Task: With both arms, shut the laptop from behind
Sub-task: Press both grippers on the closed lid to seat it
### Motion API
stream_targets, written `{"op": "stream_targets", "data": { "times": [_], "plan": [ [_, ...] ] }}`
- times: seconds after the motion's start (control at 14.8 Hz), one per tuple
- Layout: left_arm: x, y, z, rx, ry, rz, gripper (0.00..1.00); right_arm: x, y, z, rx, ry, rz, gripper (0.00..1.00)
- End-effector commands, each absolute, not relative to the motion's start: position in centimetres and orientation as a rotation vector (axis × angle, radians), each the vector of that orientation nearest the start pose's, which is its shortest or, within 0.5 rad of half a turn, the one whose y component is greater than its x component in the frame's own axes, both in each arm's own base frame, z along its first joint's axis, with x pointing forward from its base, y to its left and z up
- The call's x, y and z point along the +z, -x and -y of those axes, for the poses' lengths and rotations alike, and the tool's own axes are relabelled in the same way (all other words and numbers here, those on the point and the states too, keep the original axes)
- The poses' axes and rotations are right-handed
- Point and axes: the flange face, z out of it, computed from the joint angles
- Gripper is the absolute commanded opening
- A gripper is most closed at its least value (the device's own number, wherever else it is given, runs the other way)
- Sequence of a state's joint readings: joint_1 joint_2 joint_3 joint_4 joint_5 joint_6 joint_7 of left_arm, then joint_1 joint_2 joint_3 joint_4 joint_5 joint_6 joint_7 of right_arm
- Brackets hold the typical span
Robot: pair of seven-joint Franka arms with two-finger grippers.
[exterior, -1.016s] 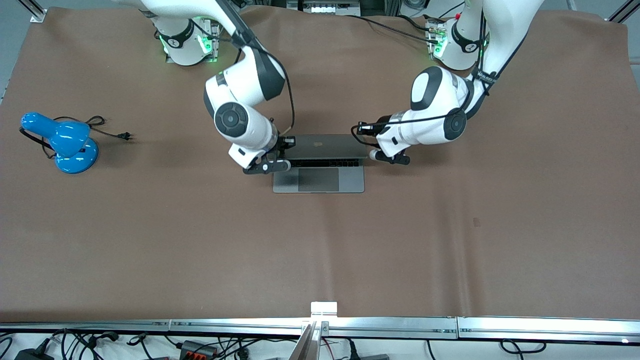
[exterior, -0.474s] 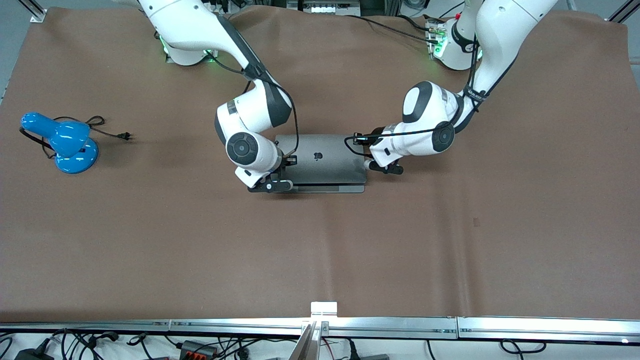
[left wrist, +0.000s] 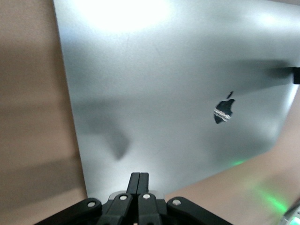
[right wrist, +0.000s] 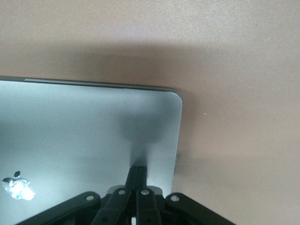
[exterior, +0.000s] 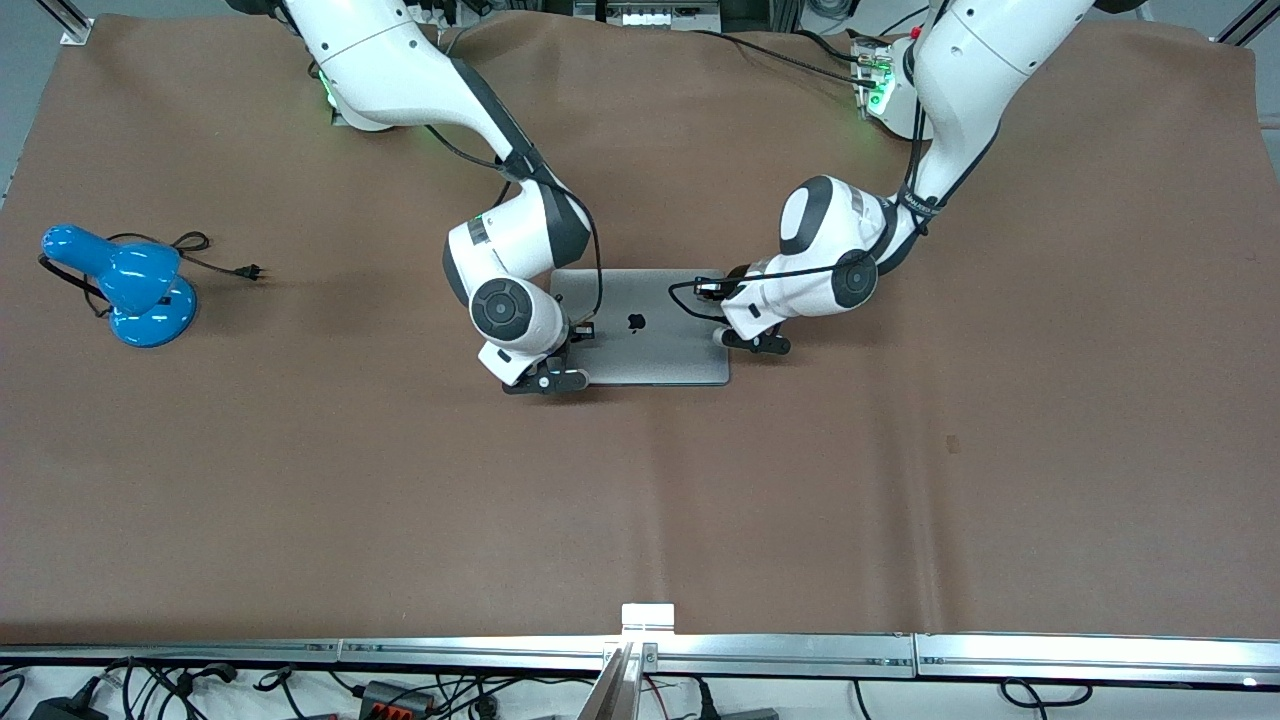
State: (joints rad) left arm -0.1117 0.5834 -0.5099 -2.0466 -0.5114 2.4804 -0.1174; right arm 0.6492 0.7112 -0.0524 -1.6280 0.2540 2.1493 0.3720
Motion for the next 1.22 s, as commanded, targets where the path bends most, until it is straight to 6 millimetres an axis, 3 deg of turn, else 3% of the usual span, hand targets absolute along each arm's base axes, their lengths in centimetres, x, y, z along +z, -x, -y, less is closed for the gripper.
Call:
{"op": "stream_targets", "data": {
  "times": [0.0,0.47,0.81,1.02,1.15],
  "plan": [
    [17.6,-48.8,34.4,0.541,3.562,-0.025,0.00,18.5,-54.8,-39.3,0.354,3.070,0.121,0.00],
    [16.4,-48.7,34.5,0.515,3.563,-0.019,0.00,18.3,-55.0,-39.3,0.333,3.068,0.120,0.00],
    [18.6,-49.1,34.3,0.472,3.563,-0.041,0.00,19.1,-55.5,-38.9,0.321,3.061,0.103,0.00],
    [21.8,-49.7,33.4,0.507,3.547,-0.073,0.00,23.2,-56.7,-37.2,0.308,3.066,0.080,0.00],
    [24.7,-50.5,31.6,0.537,3.523,-0.080,0.00,26.9,-57.3,-35.7,0.308,3.072,0.059,0.00]
  ]
}}
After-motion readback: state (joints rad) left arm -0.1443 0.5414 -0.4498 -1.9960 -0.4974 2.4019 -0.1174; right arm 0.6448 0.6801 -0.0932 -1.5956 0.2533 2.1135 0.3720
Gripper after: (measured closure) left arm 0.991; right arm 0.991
